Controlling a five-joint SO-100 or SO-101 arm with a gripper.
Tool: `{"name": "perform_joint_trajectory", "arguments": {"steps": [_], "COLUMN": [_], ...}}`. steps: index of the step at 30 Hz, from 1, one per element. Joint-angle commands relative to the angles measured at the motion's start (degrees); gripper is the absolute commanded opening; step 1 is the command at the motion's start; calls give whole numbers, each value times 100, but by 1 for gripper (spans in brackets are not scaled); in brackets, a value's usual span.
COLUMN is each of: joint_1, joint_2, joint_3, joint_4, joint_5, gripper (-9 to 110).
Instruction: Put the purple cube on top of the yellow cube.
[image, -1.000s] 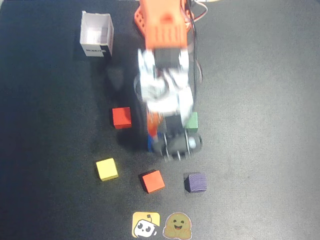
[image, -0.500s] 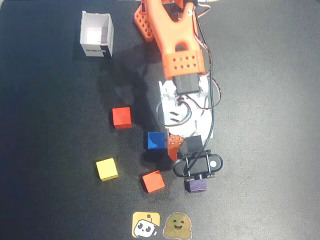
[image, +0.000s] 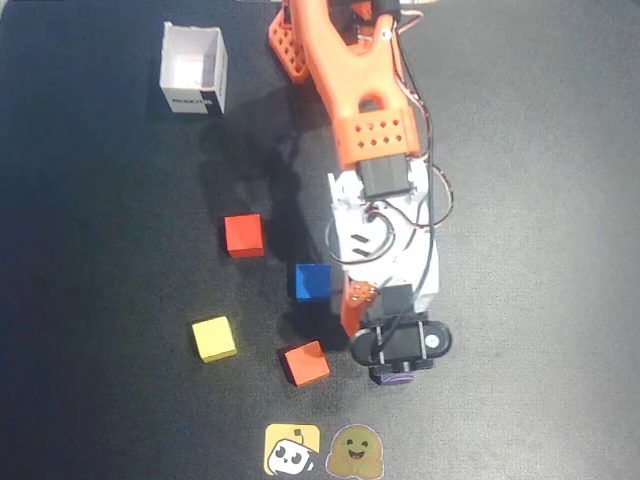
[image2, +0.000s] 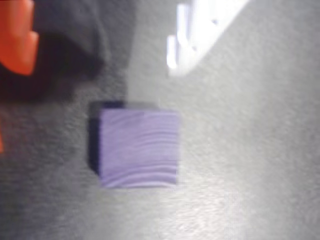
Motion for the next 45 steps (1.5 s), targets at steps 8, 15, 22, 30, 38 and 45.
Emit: {"name": "perform_joint_trajectory", "arguments": {"steps": [8,15,22,30,38,45], "joint_1": [-255,-264,-193,-176,-105,-44], "joint_2": [-387,-853,-1195,-1450,-1679,-1784], "joint_3": [-475,-712,-844,-861,-809,-756], "joint_4": [-439,-668,-861,-1116,-1336,-1389], "joint_5": [26,-176,-343,-369,-422,-431], "gripper": [20,20,20,20,20,19]}}
